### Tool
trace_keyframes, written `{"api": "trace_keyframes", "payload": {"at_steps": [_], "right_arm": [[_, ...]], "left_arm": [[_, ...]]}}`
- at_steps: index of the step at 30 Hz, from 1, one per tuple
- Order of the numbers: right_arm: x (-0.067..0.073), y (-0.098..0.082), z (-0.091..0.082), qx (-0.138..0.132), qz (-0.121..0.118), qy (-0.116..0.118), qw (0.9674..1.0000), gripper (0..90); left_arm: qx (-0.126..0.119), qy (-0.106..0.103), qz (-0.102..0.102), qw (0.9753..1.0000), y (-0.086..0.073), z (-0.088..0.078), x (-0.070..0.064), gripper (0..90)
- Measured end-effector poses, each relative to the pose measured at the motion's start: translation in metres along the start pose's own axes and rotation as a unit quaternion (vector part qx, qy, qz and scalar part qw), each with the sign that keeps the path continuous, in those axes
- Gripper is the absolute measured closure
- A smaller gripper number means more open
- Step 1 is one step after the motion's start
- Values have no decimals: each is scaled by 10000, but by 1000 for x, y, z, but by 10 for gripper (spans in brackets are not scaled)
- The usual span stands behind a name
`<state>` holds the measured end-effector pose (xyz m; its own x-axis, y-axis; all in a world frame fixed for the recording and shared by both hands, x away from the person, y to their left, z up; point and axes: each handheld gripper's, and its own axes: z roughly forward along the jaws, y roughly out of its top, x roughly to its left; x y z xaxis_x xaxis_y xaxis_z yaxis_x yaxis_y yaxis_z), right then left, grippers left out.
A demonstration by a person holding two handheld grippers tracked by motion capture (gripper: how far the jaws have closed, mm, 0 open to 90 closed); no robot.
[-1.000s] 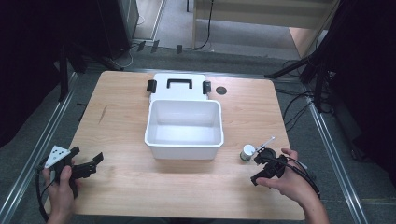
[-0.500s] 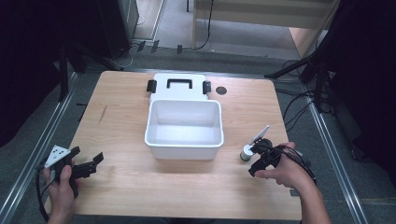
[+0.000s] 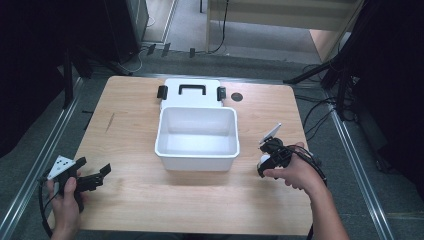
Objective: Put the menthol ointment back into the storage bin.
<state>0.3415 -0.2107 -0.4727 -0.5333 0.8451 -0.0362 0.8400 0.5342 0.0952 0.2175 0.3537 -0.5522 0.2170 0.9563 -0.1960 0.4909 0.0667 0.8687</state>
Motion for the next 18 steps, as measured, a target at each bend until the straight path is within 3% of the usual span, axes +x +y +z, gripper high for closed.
{"api": "trace_keyframes", "payload": {"at_steps": [11, 18], "right_arm": [[-1, 14, 2, -44, 141, 53, 9999, 350], [-1, 19, 7, 28, 116, -52, 9999, 422]], "left_arm": [[31, -43, 3, 10000, 0, 1, 0, 0], [31, -68, -15, 10000, 0, 1, 0, 0]]}}
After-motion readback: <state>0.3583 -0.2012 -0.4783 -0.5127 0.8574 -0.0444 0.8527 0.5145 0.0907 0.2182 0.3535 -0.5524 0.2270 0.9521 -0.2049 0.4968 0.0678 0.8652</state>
